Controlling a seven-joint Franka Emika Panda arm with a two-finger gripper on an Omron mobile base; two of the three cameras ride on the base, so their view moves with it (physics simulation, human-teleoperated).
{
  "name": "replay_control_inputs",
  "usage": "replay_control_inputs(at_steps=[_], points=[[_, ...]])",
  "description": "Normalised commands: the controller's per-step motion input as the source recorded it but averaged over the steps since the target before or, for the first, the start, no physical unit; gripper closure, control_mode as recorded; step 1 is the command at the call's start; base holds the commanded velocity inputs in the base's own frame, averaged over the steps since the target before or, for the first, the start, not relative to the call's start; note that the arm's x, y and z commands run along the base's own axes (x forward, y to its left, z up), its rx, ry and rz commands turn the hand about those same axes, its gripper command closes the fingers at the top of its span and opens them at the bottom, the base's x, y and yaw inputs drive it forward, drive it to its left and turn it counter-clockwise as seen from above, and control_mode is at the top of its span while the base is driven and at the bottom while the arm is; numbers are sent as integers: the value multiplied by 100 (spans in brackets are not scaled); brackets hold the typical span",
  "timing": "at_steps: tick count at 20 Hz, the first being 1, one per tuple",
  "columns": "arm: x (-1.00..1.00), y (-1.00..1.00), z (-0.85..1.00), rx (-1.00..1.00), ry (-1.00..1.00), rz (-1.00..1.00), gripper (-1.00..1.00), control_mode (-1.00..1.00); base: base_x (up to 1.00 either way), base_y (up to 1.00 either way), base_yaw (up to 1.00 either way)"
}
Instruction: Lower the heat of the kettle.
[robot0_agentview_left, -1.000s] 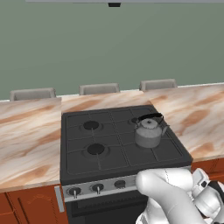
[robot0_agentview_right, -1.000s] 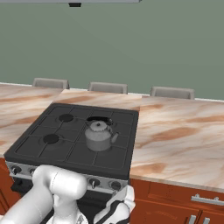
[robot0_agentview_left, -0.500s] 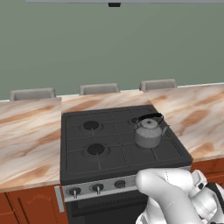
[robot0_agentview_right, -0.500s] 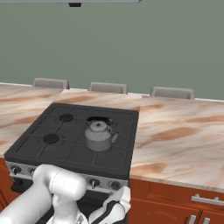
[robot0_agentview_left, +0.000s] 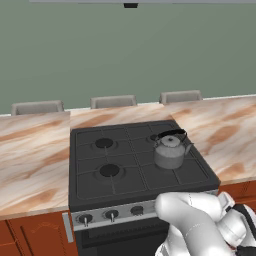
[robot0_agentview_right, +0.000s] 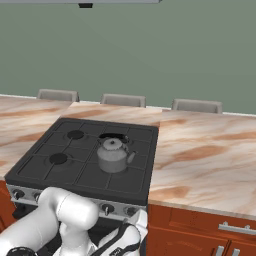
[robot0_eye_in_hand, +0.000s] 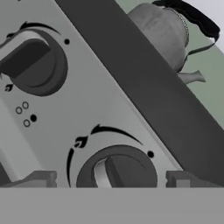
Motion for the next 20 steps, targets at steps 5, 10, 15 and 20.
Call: replay_control_inputs(at_steps=[5,10,15,20], points=[[0,-1,4,0,7,0,-100,-100,0,0,0],[0,0,0,0,4,0,100,-100,0,0,0],[0,0,0,0,0,0,100,-100,0,0,0],[0,-16,0,0,0,0,100,-100,0,0,0]])
